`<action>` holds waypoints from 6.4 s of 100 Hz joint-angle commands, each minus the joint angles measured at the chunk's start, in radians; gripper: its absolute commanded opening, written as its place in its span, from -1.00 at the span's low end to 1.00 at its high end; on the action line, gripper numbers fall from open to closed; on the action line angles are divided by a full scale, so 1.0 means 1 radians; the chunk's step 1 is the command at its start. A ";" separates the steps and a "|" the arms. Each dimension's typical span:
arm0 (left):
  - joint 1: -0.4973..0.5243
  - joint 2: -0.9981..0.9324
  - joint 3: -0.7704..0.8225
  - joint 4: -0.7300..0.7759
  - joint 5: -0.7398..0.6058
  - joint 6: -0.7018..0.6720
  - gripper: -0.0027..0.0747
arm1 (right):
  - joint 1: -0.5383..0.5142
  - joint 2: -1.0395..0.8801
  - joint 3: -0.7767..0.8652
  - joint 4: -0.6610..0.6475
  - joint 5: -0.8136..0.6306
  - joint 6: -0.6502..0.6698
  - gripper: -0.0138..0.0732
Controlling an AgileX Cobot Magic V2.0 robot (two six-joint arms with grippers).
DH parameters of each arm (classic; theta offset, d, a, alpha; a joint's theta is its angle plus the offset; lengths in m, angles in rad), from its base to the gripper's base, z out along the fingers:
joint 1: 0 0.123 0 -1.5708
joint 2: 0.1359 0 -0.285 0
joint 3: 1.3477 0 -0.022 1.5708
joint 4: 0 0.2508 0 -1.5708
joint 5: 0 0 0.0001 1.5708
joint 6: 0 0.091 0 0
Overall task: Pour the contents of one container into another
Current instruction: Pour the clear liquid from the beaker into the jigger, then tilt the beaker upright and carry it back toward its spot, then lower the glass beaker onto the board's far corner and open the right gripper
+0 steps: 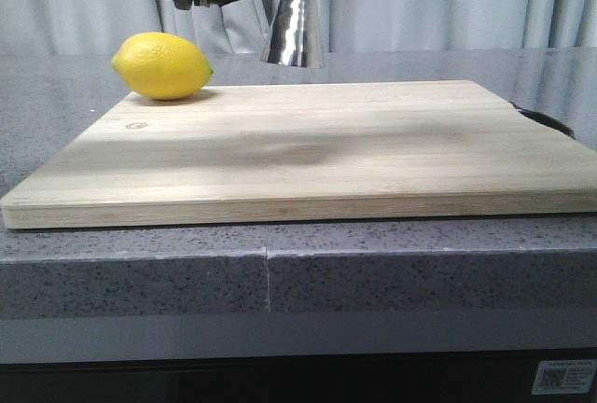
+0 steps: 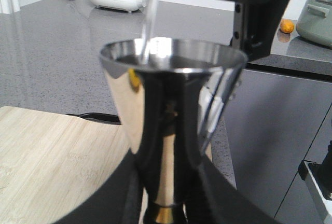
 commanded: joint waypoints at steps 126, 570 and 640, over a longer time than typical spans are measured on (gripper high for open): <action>-0.011 -0.051 -0.030 -0.072 0.111 -0.001 -0.98 | 0.000 -0.022 -0.037 0.030 0.052 0.854 -0.11; -0.011 -0.051 -0.030 -0.072 0.111 -0.001 -0.98 | -0.656 0.587 0.038 0.404 -0.860 0.659 0.13; -0.011 -0.051 -0.030 -0.072 0.111 -0.001 -0.98 | -0.656 0.579 0.038 0.404 -0.866 0.696 0.40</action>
